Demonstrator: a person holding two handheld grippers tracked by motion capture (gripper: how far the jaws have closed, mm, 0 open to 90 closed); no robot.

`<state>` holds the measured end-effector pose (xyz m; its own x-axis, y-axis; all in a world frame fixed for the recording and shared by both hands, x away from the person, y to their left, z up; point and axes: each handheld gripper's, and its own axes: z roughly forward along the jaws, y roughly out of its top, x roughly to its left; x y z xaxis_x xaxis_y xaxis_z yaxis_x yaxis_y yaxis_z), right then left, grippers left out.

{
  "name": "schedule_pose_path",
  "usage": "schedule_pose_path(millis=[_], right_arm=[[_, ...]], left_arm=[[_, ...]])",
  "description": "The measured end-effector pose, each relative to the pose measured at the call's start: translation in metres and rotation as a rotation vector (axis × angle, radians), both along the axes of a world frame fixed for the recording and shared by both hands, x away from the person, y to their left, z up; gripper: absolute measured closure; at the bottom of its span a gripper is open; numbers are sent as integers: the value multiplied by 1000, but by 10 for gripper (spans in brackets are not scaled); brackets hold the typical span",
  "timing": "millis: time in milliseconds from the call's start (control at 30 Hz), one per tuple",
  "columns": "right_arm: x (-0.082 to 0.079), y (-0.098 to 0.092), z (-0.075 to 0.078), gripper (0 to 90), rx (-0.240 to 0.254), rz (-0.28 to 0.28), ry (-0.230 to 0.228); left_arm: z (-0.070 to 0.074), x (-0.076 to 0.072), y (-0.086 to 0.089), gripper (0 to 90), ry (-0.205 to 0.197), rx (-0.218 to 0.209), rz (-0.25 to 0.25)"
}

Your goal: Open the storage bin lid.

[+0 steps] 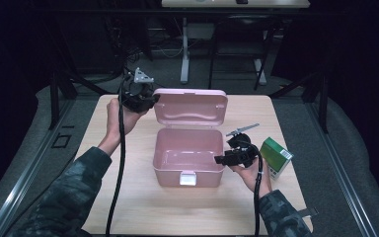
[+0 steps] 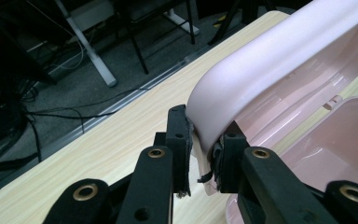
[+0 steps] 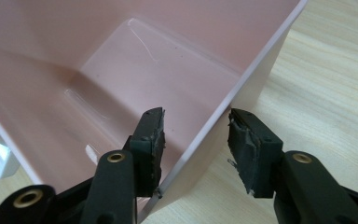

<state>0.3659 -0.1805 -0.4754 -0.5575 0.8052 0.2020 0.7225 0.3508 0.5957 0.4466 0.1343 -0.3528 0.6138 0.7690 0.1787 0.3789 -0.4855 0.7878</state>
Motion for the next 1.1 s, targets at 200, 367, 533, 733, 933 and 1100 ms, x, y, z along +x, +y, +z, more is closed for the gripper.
schedule_pose_path(millis=[200, 367, 533, 733, 933, 1100], right_arm=[[-1, 12, -2, 588, -122, -1, -11], [-1, 14, -2, 594, -143, 0, -23], [-2, 15, -1, 594, -150, 4, -31], [-1, 13, -2, 600, -151, 9, -40], [-1, 14, -2, 599, -156, 13, -42], [-1, 13, -3, 596, -155, 19, -48]], left_arm=[[2, 8, -2, 794, 18, 16, 4], [2, 14, -3, 793, 31, 22, 7], [2, 21, -4, 792, 40, 21, 14], [1, 28, -4, 791, 49, 24, 18], [-1, 34, -5, 788, 58, 22, 21], [-1, 41, -6, 786, 70, 28, 24]])
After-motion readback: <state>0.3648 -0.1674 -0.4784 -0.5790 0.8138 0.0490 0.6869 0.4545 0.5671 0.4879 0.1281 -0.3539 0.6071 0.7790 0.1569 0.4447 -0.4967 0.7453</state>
